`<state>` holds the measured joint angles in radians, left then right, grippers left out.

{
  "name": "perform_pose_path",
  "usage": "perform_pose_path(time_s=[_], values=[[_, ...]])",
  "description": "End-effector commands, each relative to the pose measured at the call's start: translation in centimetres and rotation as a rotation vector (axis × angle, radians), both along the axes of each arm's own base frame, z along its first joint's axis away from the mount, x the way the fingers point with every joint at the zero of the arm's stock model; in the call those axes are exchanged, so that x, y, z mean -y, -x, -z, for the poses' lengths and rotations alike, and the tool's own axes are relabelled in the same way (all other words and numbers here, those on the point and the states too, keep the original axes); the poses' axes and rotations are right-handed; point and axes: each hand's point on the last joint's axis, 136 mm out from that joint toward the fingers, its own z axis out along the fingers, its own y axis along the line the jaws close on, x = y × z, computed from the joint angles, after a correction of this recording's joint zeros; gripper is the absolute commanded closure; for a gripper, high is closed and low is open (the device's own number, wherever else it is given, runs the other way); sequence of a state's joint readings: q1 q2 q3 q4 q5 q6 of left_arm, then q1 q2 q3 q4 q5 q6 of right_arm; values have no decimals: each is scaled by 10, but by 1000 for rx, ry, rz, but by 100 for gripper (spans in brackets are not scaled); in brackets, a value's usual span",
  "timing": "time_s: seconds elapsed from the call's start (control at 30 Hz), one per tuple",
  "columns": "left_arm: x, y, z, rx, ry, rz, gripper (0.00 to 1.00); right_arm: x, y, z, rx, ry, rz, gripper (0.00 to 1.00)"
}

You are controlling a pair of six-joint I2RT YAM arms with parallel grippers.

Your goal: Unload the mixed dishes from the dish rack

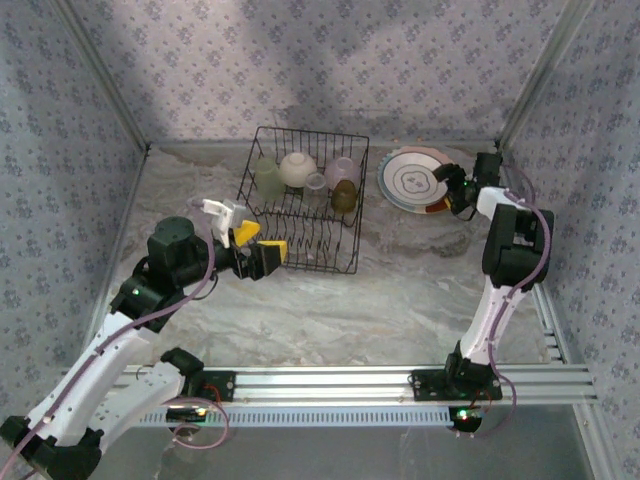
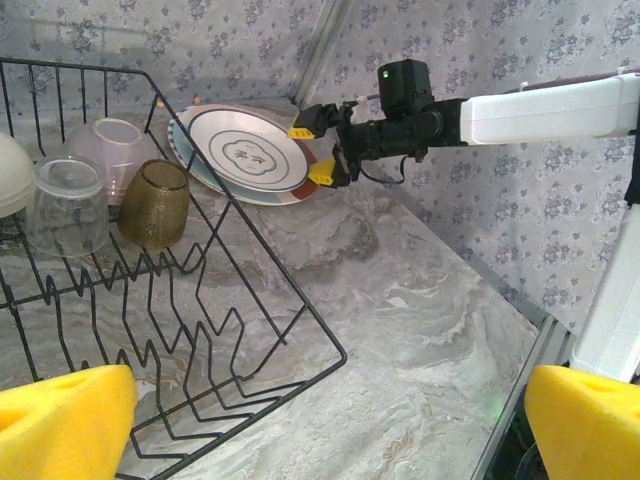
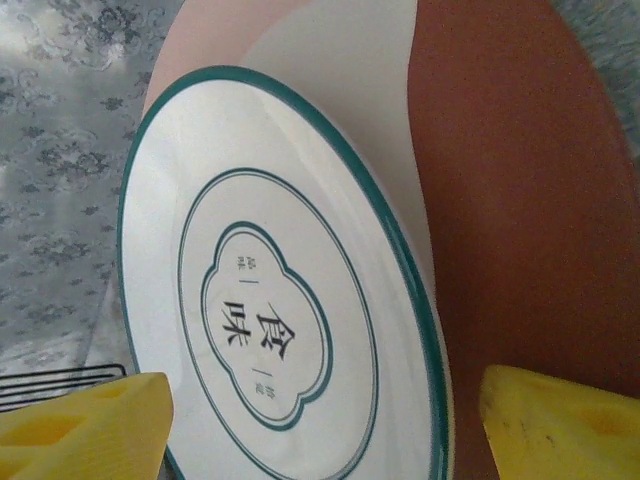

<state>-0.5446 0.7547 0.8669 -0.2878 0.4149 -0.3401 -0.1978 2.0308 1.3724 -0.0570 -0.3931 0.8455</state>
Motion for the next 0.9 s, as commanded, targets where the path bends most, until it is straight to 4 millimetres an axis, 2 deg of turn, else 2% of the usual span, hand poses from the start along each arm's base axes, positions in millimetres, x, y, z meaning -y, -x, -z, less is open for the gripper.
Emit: perform_pose_path(time_s=[0.0,0.13,0.2,0.33,0.43,0.47,0.67,0.87], values=[[0,-1,-3,26,-8,-3,1,14,7,-35,12,111,20,13],[1,-4,0,15,-14,-11,1,8,16,-71,82,205,2,7],[1,-6,1,7,-18,-16,1,-1,24,-90,121,239,-16,5],[2,-11,4,-8,-25,-28,1,-26,45,-129,220,297,-63,1],[2,-14,5,-21,-36,-37,1,-53,67,-157,292,326,-115,0],[2,-16,6,-25,-40,-41,1,-63,78,-154,287,327,-134,0],[5,-26,13,-70,-51,-68,1,-117,126,-179,389,429,-316,0],[7,-45,22,-131,-79,-126,1,-176,164,-197,515,464,-500,0]])
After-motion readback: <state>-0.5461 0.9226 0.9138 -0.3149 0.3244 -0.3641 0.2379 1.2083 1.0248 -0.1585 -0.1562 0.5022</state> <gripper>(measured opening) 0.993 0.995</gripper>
